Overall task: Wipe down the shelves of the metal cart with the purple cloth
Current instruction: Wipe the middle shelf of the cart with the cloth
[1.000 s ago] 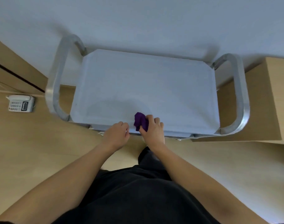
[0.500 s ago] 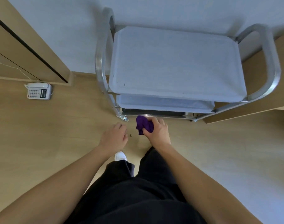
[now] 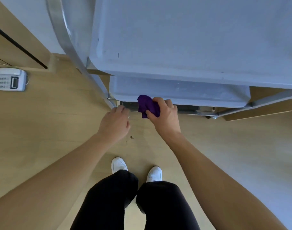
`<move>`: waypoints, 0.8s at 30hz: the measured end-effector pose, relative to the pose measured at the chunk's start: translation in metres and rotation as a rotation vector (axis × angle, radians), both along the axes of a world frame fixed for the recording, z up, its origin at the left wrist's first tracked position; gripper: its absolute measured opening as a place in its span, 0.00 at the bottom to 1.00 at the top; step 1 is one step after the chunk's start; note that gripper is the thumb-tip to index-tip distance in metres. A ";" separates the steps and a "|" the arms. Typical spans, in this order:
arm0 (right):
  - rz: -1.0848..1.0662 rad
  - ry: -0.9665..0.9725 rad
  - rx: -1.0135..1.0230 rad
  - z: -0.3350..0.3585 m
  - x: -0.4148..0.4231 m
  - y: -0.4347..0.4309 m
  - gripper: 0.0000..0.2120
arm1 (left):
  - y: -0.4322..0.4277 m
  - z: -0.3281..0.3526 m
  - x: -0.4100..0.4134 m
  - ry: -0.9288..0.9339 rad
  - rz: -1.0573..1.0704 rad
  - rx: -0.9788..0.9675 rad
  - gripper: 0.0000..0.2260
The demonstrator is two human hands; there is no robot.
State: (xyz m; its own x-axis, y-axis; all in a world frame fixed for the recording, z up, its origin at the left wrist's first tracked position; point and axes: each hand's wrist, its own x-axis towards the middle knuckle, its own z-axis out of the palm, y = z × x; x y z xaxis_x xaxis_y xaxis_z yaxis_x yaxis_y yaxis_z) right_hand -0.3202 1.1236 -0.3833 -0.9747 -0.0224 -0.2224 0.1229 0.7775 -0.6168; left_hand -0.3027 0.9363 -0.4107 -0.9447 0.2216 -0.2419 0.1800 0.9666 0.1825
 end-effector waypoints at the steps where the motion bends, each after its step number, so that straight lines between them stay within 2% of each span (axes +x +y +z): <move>1: 0.009 0.032 0.004 -0.015 -0.010 -0.002 0.20 | -0.004 -0.018 -0.008 0.031 0.002 0.003 0.16; 8: 0.139 0.254 0.064 -0.103 -0.074 -0.034 0.20 | -0.026 -0.108 -0.048 0.271 -0.009 0.001 0.16; 11: 0.200 0.318 0.129 -0.131 -0.107 -0.047 0.20 | -0.032 -0.126 -0.063 0.436 -0.025 0.021 0.12; 15: 0.271 0.264 0.191 -0.143 -0.139 -0.052 0.26 | -0.032 -0.139 -0.076 0.618 -0.016 0.097 0.09; 18: 0.360 0.245 0.363 -0.134 -0.145 -0.041 0.33 | -0.036 -0.147 -0.076 0.696 -0.031 0.114 0.08; 21: 0.452 0.373 0.519 -0.129 -0.153 -0.024 0.27 | -0.038 -0.155 -0.078 0.776 -0.037 0.142 0.08; 24: 0.631 0.508 0.396 -0.143 -0.161 -0.028 0.24 | -0.035 -0.165 -0.083 0.893 -0.030 0.192 0.08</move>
State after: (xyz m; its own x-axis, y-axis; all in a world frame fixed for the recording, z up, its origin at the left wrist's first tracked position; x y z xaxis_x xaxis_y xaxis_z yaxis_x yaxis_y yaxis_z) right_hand -0.4808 1.0953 -0.5266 -0.7900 -0.6000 0.1261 -0.6130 0.7751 -0.1528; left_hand -0.3861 0.9012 -0.5760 -0.7563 0.2105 0.6194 0.3562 0.9267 0.1201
